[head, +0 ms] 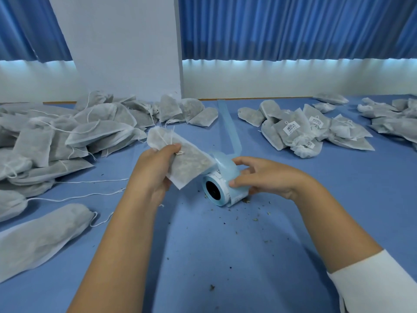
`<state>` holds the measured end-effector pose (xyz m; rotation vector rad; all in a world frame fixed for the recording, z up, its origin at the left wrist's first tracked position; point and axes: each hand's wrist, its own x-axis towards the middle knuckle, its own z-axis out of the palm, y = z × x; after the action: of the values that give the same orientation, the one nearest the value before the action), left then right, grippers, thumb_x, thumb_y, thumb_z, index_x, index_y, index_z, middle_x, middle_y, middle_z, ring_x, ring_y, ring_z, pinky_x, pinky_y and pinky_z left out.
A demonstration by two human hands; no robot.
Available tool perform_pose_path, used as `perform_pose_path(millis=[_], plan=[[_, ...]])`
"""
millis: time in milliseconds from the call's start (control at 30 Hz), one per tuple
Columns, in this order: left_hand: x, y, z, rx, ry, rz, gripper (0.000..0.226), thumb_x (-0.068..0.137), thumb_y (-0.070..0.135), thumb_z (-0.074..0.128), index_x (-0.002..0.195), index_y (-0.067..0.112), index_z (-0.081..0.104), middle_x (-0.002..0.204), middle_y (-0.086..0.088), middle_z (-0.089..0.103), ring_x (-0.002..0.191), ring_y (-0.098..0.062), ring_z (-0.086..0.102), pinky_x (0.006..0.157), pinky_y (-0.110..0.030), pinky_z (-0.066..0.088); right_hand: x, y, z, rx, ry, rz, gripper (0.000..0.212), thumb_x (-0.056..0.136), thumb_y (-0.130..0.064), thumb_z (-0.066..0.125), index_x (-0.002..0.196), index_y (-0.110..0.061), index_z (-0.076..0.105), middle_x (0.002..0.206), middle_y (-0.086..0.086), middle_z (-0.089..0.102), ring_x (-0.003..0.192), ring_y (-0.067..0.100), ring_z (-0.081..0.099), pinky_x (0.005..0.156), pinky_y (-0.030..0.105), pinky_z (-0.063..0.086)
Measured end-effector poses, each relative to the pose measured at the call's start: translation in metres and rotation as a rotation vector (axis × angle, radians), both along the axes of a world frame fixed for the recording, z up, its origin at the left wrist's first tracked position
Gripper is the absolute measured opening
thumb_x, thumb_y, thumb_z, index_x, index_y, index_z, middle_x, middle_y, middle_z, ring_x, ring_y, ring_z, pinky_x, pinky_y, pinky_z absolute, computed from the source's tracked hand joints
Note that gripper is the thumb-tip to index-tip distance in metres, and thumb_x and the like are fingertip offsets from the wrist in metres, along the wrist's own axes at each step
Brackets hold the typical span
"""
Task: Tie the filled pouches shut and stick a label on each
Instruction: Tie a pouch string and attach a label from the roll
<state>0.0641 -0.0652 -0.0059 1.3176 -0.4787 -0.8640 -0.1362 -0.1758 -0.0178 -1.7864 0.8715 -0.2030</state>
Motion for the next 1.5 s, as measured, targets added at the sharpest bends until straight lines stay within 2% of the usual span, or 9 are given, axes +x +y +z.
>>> perform_pose_path(millis=[233,367,533,667,833,933,1067,1267,1500], plan=[[-0.001,-0.003,-0.002,0.022,-0.132,0.037,0.006,0.088,0.024,0.061,0.089,0.018,0.061,0.073,0.003,0.067,0.064,-0.015,0.066,0.059,-0.028,0.051,0.020,0.002,-0.015,-0.123,0.002,-0.211,0.057,0.072,-0.058,0.069,0.122,-0.034,0.059,0.112,-0.006,0.068,0.102,0.013,0.066,0.094,0.039,0.052],[-0.002,0.000,-0.001,-0.046,-0.146,0.038,0.018,0.075,0.032,0.059,0.087,0.019,0.062,0.067,0.005,0.061,0.060,-0.015,0.061,0.056,-0.025,0.045,0.027,0.002,-0.021,-0.025,-0.105,-0.378,0.034,0.079,-0.049,0.070,0.106,-0.028,0.065,0.086,-0.006,0.071,0.069,0.011,0.066,0.057,0.030,0.051],[-0.014,0.002,-0.003,0.064,-0.372,-0.308,0.061,0.055,0.042,0.057,0.108,0.016,0.070,0.112,-0.006,0.074,0.108,-0.032,0.067,0.099,-0.053,0.050,0.034,0.006,-0.024,0.094,-0.160,-0.484,0.041,0.078,-0.049,0.071,0.104,-0.018,0.067,0.077,-0.004,0.071,0.064,0.014,0.065,0.050,0.023,0.043],[-0.023,-0.003,-0.008,0.153,-0.498,-0.393,0.043,0.061,0.036,0.053,0.096,0.018,0.070,0.089,0.001,0.073,0.084,-0.025,0.068,0.080,-0.038,0.051,0.034,0.006,-0.025,0.156,-0.167,-0.440,0.048,0.079,-0.052,0.072,0.108,-0.014,0.068,0.092,0.004,0.076,0.083,0.023,0.073,0.065,0.032,0.052],[-0.015,-0.006,-0.013,0.196,-0.420,-0.390,0.038,0.064,0.033,0.054,0.093,0.013,0.068,0.091,-0.009,0.075,0.082,-0.029,0.072,0.079,-0.041,0.053,0.025,0.002,-0.014,0.278,-0.289,-0.358,0.035,0.094,-0.046,0.058,0.113,-0.019,0.065,0.102,0.005,0.075,0.095,0.019,0.072,0.086,0.038,0.058],[-0.013,-0.008,-0.016,0.199,-0.409,-0.391,0.044,0.064,0.034,0.054,0.099,0.011,0.067,0.097,-0.014,0.075,0.083,-0.029,0.071,0.081,-0.042,0.052,0.013,0.001,-0.005,0.126,-0.193,-0.310,0.035,0.093,-0.033,0.059,0.126,-0.026,0.055,0.087,0.003,0.072,0.075,0.014,0.066,0.067,0.030,0.056],[-0.011,-0.009,-0.018,0.194,-0.419,-0.381,0.011,0.064,0.035,0.054,0.066,0.028,0.063,0.063,0.005,0.065,0.053,-0.011,0.063,0.060,-0.029,0.044,0.000,0.002,-0.001,0.033,-0.177,-0.227,0.049,0.089,-0.011,0.060,0.132,-0.030,0.046,0.076,-0.002,0.071,0.069,0.010,0.065,0.064,0.023,0.054],[-0.009,-0.009,-0.019,0.124,-0.478,-0.262,0.028,0.082,0.028,0.055,0.058,0.040,0.064,0.056,0.015,0.060,0.053,-0.006,0.059,0.061,-0.029,0.044,0.011,0.009,-0.008,-0.122,-0.116,-0.222,0.038,0.092,-0.029,0.063,0.126,-0.033,0.048,0.079,-0.006,0.073,0.066,0.003,0.064,0.065,0.023,0.053],[-0.017,-0.008,-0.021,0.094,-0.565,-0.365,0.012,0.073,0.030,0.055,0.061,0.033,0.058,0.057,0.017,0.053,0.051,0.000,0.050,0.059,-0.027,0.038,0.010,0.008,-0.015,-0.300,-0.187,-0.181,0.037,0.090,-0.035,0.067,0.123,-0.041,0.052,0.063,0.003,0.057,0.067,0.015,0.060,0.074,0.034,0.053]])
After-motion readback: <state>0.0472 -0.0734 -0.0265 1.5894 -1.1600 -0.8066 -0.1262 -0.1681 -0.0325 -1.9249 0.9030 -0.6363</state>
